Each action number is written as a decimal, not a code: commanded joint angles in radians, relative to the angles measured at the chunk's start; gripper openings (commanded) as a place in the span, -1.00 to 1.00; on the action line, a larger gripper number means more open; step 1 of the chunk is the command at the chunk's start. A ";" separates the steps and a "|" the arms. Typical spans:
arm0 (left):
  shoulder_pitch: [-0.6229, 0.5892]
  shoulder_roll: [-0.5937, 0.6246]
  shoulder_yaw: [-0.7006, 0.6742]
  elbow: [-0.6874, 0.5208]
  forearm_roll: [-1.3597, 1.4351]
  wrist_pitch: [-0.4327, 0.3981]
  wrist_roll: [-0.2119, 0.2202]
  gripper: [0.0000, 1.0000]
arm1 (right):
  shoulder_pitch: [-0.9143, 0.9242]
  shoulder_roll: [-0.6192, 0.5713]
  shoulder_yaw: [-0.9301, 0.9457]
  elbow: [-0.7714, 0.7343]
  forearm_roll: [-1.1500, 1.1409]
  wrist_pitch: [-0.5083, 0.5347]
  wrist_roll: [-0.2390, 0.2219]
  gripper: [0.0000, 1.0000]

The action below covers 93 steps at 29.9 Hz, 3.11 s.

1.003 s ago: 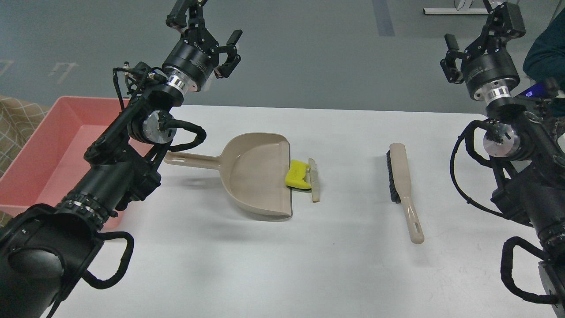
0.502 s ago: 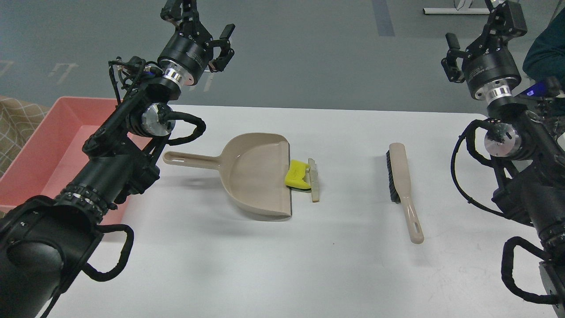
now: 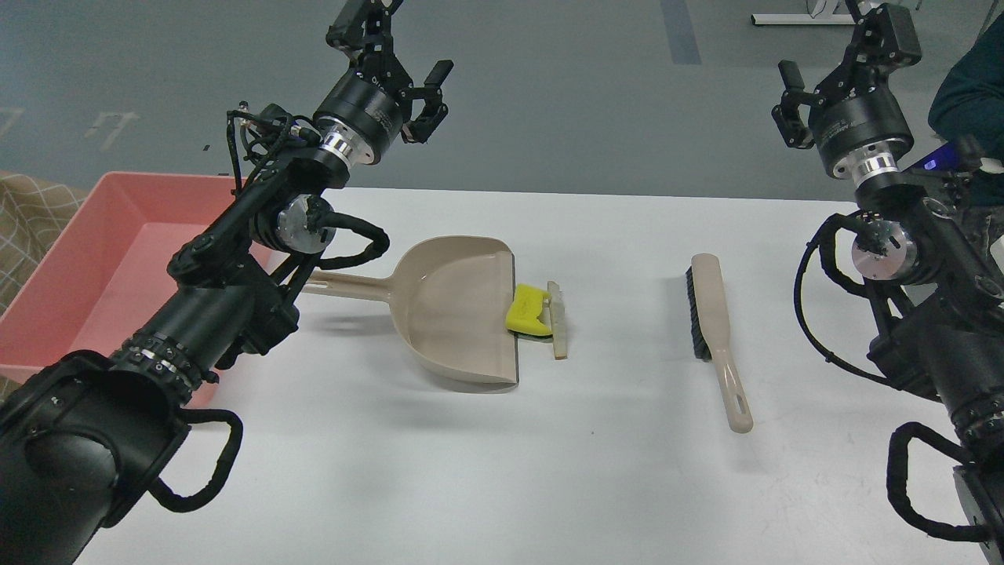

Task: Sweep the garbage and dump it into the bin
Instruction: 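Move the left gripper toward the beige dustpan's handle, then lower the left gripper and grasp the dustpan handle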

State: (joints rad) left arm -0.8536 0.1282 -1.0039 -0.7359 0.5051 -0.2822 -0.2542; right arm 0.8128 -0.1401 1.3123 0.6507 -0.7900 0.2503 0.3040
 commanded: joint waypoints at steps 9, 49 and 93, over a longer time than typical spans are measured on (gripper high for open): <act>0.010 0.093 0.185 -0.145 0.015 0.110 -0.007 0.96 | 0.005 -0.004 -0.007 0.000 0.000 -0.008 0.000 1.00; 0.637 0.657 0.392 -0.889 0.274 0.656 -0.033 0.96 | -0.006 -0.012 -0.007 0.001 0.000 -0.013 0.000 1.00; 0.596 0.323 0.346 -0.474 0.274 0.696 -0.063 0.93 | -0.014 -0.016 -0.007 0.000 0.000 -0.042 0.000 1.00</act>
State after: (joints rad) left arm -0.2549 0.4540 -0.6584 -1.2112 0.7793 0.4141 -0.3175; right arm 0.7964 -0.1568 1.3049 0.6503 -0.7900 0.2090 0.3037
